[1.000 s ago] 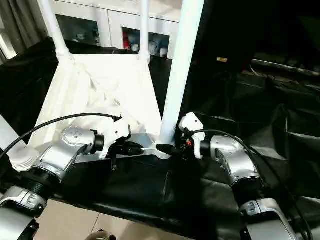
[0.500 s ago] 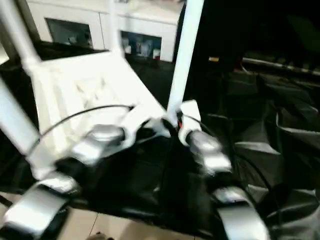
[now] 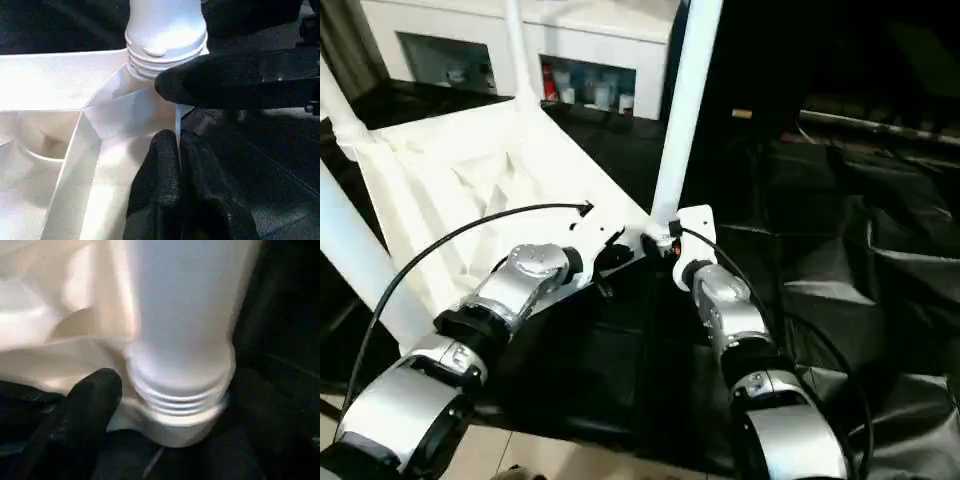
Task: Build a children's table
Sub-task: Rotate leg to tighten
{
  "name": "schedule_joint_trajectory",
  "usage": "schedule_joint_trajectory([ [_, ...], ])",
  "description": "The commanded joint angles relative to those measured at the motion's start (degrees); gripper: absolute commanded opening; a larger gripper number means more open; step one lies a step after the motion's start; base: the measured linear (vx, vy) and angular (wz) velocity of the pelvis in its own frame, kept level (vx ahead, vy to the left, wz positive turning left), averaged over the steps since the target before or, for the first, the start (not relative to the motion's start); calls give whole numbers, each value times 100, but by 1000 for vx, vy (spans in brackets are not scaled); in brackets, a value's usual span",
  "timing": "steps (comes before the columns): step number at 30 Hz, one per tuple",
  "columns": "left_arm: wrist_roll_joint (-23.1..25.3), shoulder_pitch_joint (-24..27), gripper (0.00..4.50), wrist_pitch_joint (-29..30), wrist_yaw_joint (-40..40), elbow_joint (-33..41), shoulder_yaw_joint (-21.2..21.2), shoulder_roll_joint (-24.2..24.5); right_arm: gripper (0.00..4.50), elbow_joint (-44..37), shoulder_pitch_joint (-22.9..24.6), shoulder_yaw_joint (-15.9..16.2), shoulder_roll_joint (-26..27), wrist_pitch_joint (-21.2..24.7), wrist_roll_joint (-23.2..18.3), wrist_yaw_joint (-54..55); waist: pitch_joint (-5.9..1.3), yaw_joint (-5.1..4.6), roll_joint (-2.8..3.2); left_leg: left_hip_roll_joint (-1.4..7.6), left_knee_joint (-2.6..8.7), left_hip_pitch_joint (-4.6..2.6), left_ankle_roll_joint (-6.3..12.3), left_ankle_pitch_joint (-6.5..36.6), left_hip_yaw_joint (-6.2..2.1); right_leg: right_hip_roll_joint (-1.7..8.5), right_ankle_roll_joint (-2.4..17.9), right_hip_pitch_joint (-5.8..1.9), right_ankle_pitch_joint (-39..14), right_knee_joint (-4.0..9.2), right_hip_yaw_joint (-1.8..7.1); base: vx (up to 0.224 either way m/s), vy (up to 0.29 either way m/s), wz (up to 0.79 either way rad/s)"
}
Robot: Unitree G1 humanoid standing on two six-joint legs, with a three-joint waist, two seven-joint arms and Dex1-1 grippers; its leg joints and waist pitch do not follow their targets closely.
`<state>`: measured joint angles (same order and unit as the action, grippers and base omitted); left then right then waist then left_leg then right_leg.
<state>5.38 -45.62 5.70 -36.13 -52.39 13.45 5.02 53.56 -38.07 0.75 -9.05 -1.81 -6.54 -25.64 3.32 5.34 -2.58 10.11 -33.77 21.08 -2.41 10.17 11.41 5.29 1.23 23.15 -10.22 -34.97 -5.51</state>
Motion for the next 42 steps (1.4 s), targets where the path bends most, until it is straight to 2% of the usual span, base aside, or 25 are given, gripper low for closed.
schedule_joint_trajectory([
  [1,-53,138,0,-315,-313,209,-30,213,388,-267,35,85,-324,1,27,-710,-382,51,-31,351,396,-50,294,1220,-171,468,1110,-313,-1337,465,343,0,0,0],
  [2,-79,266,0,-418,-676,392,35,372,388,-675,230,277,-645,31,-68,-1657,-385,65,-50,356,384,-25,377,1213,-177,470,1095,-345,-1231,445,342,0,0,0],
  [3,-79,266,0,-418,-676,392,35,372,388,-675,230,277,-645,31,-68,-1657,-385,77,-55,354,377,-36,436,1166,-170,465,1090,-335,-1167,441,343,0,0,0],
  [6,-214,497,0,-490,-1431,793,175,624,388,-1224,500,515,-1054,186,-199,-2642,-381,76,-61,365,376,-34,488,1142,-169,477,1137,-331,-1229,442,341,0,0,0],
  [7,-281,569,0,-469,-1663,939,213,697,388,-1338,548,553,-1134,258,-244,-2819,-373,74,-63,356,377,-34,486,1136,-166,470,1150,-321,-1263,452,340,0,0,0],
  [8,-434,726,0,-406,-2172,1264,292,853,388,-1559,639,628,-1295,410,-333,-3188,-379,105,-59,390,381,-42,491,1122,-173,487,1196,-326,-1270,435,343,0,0,0],
  [10,-549,854,0,-193,-2596,1589,382,1024,388,-1711,699,707,-1417,499,-371,-3485,-368,116,-39,409,393,-55,459,1147,-166,467,1249,-300,-1288,430,340,0,0,0],
  [11,-612,954,0,-4,-2906,1849,462,1165,388,-1818,736,748,-1486,585,-386,-3689,-366,164,-22,427,403,-69,379,1192,-158,464,1283,-288,-1333,412,343,0,0,0],
  [12,-647,1019,0,93,-3082,2016,517,1258,388,-1861,746,779,-1505,618,-376,-3784,-357,168,-15,430,409,-80,352,1218,-150,452,1289,-271,-1356,416,345,0,0,0],
  [13,-648,1021,0,95,-3086,2021,518,1260,388,-1864,747,780,-1505,619,-376,-3787,-358,192,-6,429,404,-108,295,1317,-137,447,1312,-243,-1387,420,352,0,0,0],
  [17,-646,1112,0,143,-3199,2239,509,1325,388,-1910,769,885,-1448,633,-255,-3877,-348,203,-31,411,432,-96,118,1497,-170,486,1189,-255,-1644,455,362,0,0,0],
  [21,-625,1130,0,188,-3098,2310,482,1335,388,-1991,806,982,-1440,711,-228,-3935,-362,233,-44,394,421,-85,138,1320,-170,481,1105,-268,-1551,441,367,0,0,0],
  [25,-649,1156,0,314,-3113,2441,487,1383,388,-2012,810,954,-1409,777,-237,-3943,-379,253,-38,392,401,-79,213,1080,-156,462,1213,-275,-1139,394,363,0,0,0],
  [26,-646,1156,0,332,-3117,2456,477,1391,354,-1976,783,921,-1372,792,-269,-3924,-383,254,-35,393,398,-74,223,1057,-157,465,1240,-282,-1079,385,360,0,0,0],
  [28,-644,1152,0,338,-3110,2453,470,1390,349,-1973,777,912,-1359,819,-293,-3941,-381,254,-48,388,396,-69,229,1057,-156,464,1244,-289,-1072,384,356,0,0,0],
  [30,-638,1148,0,350,-3102,2454,465,1392,319,-1984,794,924,-1347,834,-289,-3948,-377,258,-48,390,398,-73,215,1093,-157,470,1224,-287,-1161,395,356,0,0,0],
  [34,-644,1164,0,390,-3090,2496,462,1399,307,-1982,805,920,-1323,848,-296,-3927,-378,255,-42,394,404,-76,174,1119,-163,473,1197,-286,-1217,396,360,0,0,0],
  [36,-648,1178,0,412,-3090,2521,466,1409,281,-1975,806,908,-1304,851,-303,-3909,-381,254,-41,388,399,-76,181,1096,-161,470,1203,-289,-1170,391,359,0,0,0],
  [42,-638,1154,0,449,-3003,2442,431,1372,275,-1901,847,808,-1177,771,-344,-3745,-385,256,-27,386,393,-76,193,1056,-158,468,1230,-293,-1083,382,358,0,0,0],
])
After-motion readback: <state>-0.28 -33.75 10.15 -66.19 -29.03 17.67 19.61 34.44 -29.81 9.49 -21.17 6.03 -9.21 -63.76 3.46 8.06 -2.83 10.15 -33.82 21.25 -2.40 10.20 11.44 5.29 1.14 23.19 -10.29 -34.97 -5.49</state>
